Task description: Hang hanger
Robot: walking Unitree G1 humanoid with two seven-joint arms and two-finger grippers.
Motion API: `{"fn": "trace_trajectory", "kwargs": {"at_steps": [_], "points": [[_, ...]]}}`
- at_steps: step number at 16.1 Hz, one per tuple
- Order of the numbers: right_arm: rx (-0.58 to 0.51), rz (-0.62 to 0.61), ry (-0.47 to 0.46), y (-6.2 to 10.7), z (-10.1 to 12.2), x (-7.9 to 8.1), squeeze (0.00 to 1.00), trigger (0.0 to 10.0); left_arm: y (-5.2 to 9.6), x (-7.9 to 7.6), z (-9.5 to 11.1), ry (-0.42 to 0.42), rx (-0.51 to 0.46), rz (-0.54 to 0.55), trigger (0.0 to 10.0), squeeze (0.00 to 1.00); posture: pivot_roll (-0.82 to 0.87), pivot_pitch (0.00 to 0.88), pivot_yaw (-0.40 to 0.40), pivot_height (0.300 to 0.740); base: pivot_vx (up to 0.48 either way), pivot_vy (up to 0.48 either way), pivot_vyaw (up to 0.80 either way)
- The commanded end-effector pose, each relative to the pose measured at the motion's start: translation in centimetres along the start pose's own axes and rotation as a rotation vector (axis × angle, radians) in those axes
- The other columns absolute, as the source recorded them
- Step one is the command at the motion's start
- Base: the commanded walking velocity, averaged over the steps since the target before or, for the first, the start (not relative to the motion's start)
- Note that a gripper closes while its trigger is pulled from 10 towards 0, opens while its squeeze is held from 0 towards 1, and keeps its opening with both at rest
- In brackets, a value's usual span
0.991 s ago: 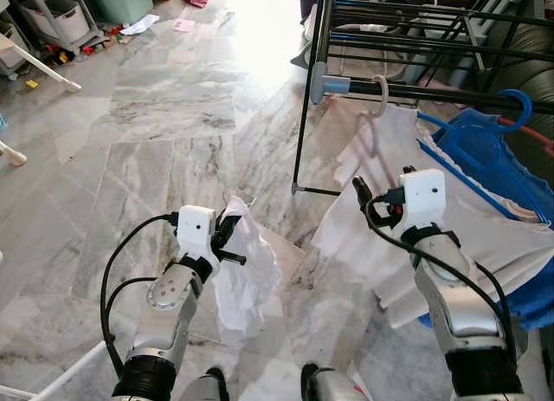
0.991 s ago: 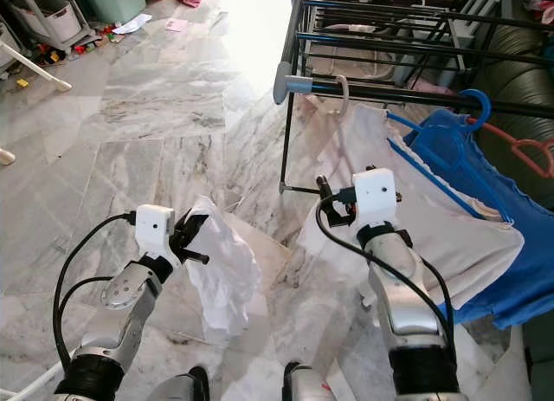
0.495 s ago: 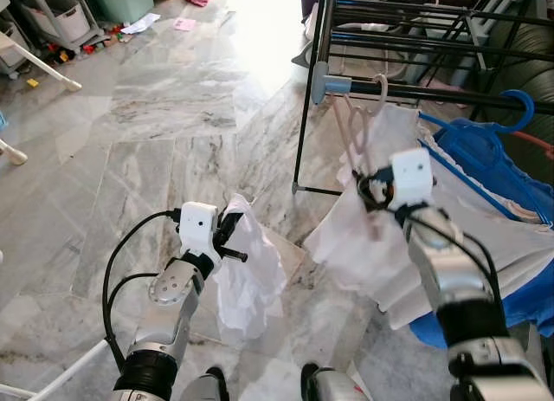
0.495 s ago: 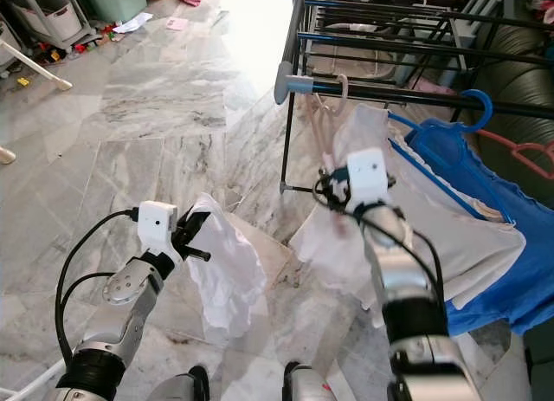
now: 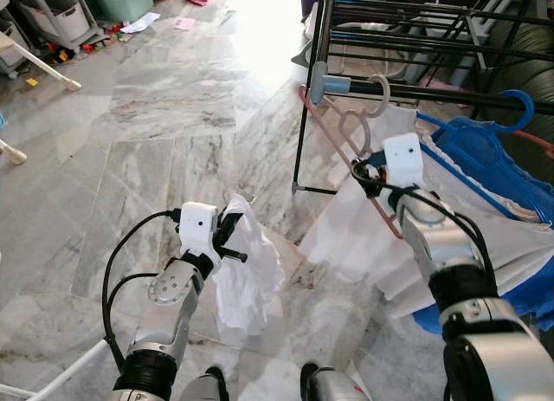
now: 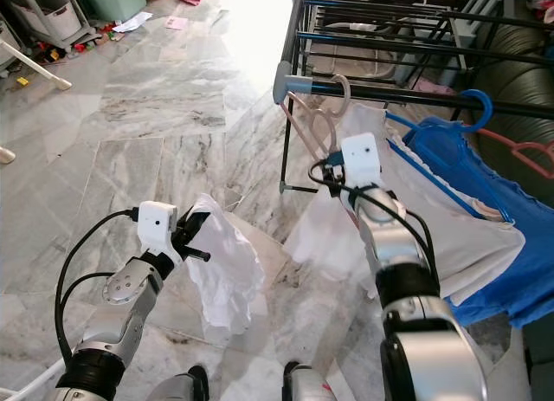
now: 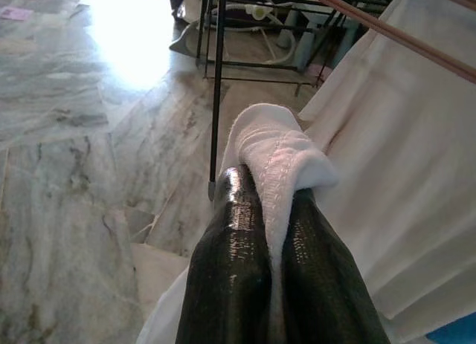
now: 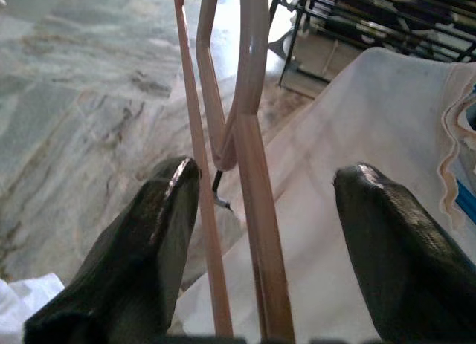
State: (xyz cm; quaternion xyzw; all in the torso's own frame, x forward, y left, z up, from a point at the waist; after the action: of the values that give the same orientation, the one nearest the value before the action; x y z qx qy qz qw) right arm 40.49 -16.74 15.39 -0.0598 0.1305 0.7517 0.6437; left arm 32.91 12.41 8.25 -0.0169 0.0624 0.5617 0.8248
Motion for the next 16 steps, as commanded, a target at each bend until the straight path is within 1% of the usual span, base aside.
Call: {"fn": "trace_trajectory", "kwargs": {"at_steps": [1, 2, 4, 5, 6, 7, 8, 10, 11, 16], "points": [[0.015, 0.003, -0.002, -0.1, -0.2, -0.5, 0.00, 0.7, 0.2, 0.1, -0.2, -0.013, 0.012, -0.001, 10.0, 0.00, -0.06, 0.225, 0.016, 0.740, 0.000, 0.000, 0.00], [0.020, 0.005, -0.004, -0.2, -0.2, -0.6, 0.00, 1.1, 0.2, 0.2, -0.2, -0.013, 0.014, 0.000, 10.0, 0.00, -0.06, 0.224, 0.017, 0.740, 0.000, 0.000, 0.00], [0.034, 0.022, -0.011, -0.5, -0.1, -0.8, 0.00, 1.1, 0.2, 0.2, -0.3, -0.015, 0.020, 0.000, 10.0, 0.00, -0.06, 0.224, 0.018, 0.740, 0.000, 0.000, 0.00], [0.035, 0.029, -0.019, -0.6, 0.0, -0.9, 0.00, 0.4, 0.3, 0.2, -0.3, -0.016, 0.021, 0.000, 10.0, 0.00, -0.06, 0.223, 0.018, 0.740, 0.000, 0.000, 0.00], [0.050, 0.042, -0.034, -0.8, 0.0, -1.0, 0.00, 0.0, 0.3, 0.3, -0.4, -0.017, 0.026, 0.001, 10.0, 0.00, -0.06, 0.224, 0.019, 0.740, 0.000, 0.000, 0.00], [0.059, 0.046, -0.027, -0.8, 0.0, -1.0, 0.00, 0.0, 0.3, 0.3, -0.4, -0.018, 0.027, 0.000, 10.0, 0.00, -0.06, 0.225, 0.018, 0.740, 0.000, 0.000, 0.00], [0.076, 0.054, -0.028, -0.9, -0.2, -1.0, 0.00, 1.1, 0.3, 0.3, -0.4, -0.020, 0.030, 0.000, 10.0, 0.00, -0.06, 0.225, 0.019, 0.740, 0.000, 0.000, 0.00], [0.086, 0.054, -0.024, -1.0, -0.2, -1.0, 0.00, 0.9, 0.4, 0.3, -0.5, -0.021, 0.034, 0.000, 10.0, 0.00, -0.05, 0.225, 0.019, 0.740, 0.000, 0.000, 0.00], [0.092, 0.050, -0.026, -1.0, -0.2, -1.0, 0.00, 0.1, 0.4, 0.3, -0.6, -0.022, 0.039, -0.002, 10.0, 0.00, -0.05, 0.224, 0.020, 0.740, 0.000, 0.000, 0.00], [0.114, 0.021, -0.032, -1.2, -0.3, -1.2, 0.00, 0.0, 0.4, 0.3, -0.6, -0.028, 0.047, -0.006, 10.0, 0.00, -0.05, 0.218, 0.024, 0.740, 0.000, 0.000, 0.00]]}}
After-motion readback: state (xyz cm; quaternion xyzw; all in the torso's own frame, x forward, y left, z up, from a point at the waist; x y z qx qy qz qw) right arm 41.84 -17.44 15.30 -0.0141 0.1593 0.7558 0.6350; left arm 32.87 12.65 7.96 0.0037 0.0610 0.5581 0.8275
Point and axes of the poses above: a point about 5 cm out from each wrist's last joint towards the gripper, its own y axis pointing back from the gripper into the wrist, its own z axis along the axis of the wrist's last joint, x = y × z, the point moved 2 cm from there along -y, pointing out of the wrist towards the gripper, and after that the axes turned 3 degrees about y, right-handed, at the moved point
